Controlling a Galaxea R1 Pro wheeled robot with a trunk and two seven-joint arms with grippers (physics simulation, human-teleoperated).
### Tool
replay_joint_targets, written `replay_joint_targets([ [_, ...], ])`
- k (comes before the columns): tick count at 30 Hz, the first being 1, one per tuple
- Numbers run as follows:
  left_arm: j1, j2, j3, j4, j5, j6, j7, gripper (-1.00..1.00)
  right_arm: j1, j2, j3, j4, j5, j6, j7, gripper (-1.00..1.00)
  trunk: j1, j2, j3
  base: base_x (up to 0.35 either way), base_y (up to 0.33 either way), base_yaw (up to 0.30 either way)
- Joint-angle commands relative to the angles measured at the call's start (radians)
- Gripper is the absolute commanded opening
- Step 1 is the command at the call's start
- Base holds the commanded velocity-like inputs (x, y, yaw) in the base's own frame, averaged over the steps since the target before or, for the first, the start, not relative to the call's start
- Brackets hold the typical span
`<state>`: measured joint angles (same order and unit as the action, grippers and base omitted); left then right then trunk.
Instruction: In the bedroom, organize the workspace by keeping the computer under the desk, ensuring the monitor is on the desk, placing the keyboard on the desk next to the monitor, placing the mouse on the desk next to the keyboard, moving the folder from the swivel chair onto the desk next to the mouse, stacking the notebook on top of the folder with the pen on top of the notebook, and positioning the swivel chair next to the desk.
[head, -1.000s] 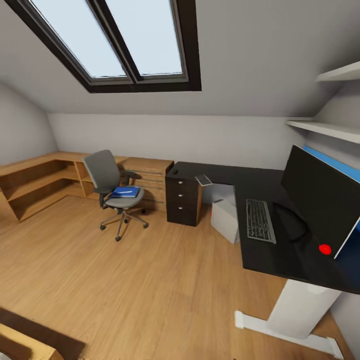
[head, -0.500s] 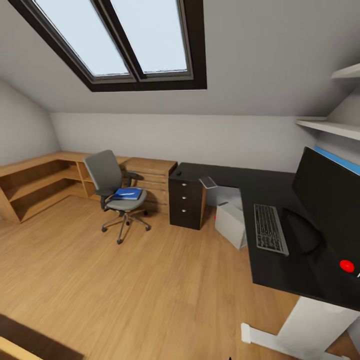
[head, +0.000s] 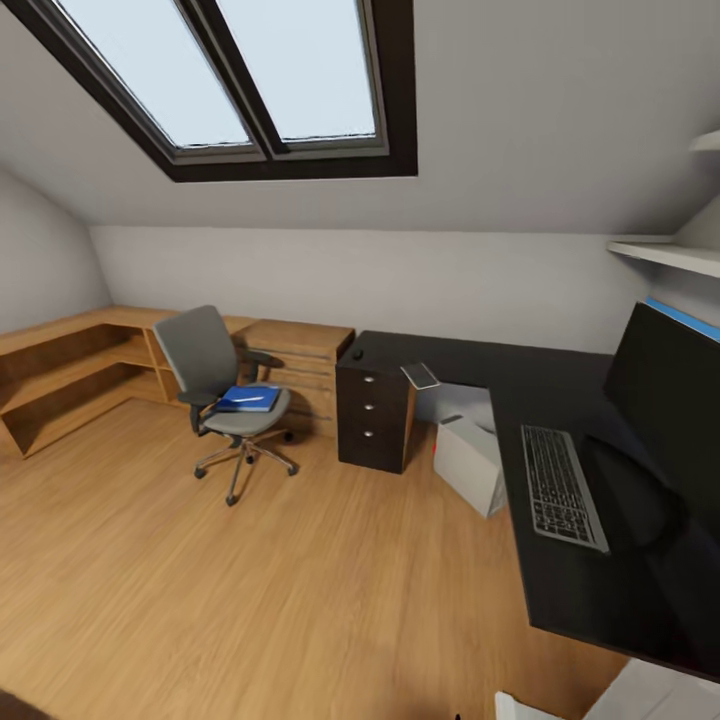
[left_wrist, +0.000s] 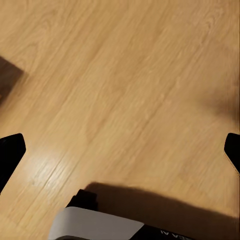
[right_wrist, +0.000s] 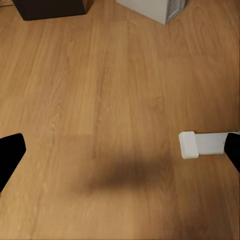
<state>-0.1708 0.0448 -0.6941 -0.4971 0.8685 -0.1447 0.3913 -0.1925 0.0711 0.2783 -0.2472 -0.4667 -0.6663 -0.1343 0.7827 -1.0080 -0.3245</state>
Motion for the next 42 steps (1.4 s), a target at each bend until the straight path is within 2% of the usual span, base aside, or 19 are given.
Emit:
replay_joint_targets([
  [1, -0.001, 0.001, -0.009, -0.001, 0.011, -0.006, 0.006, 1.00, -0.001, 0.000, 0.009, 0.000, -0.002, -0.003, -0.009, 1.00, 0.001, -0.001, -0.001, 0.333, 0.035, 0.000],
  [12, -0.001, 0.001, -0.009, -0.001, 0.011, -0.006, 0.006, 1.00, -0.001, 0.001, 0.009, 0.000, -0.001, -0.003, -0.010, 1.00, 0.001, -0.001, -0.001, 0.329, 0.127, 0.052],
  [28, -0.001, 0.001, -0.009, -0.001, 0.013, -0.006, 0.006, 1.00, -0.001, 0.000, 0.008, 0.000, -0.001, -0.004, -0.010, 1.00, 0.001, -0.001, 0.005, 0.306, 0.194, 0.242],
  [34, -0.001, 0.001, -0.009, -0.001, 0.013, -0.006, 0.006, 1.00, -0.001, -0.001, 0.007, 0.000, -0.001, -0.004, -0.010, 1.00, 0.001, -0.001, 0.008, 0.306, 0.060, 0.200],
  [42, -0.001, 0.001, -0.009, -0.001, 0.014, -0.006, 0.006, 1.00, -0.001, -0.001, 0.008, 0.003, 0.001, -0.004, -0.009, 1.00, 0.001, -0.001, 0.018, 0.320, 0.006, 0.051],
])
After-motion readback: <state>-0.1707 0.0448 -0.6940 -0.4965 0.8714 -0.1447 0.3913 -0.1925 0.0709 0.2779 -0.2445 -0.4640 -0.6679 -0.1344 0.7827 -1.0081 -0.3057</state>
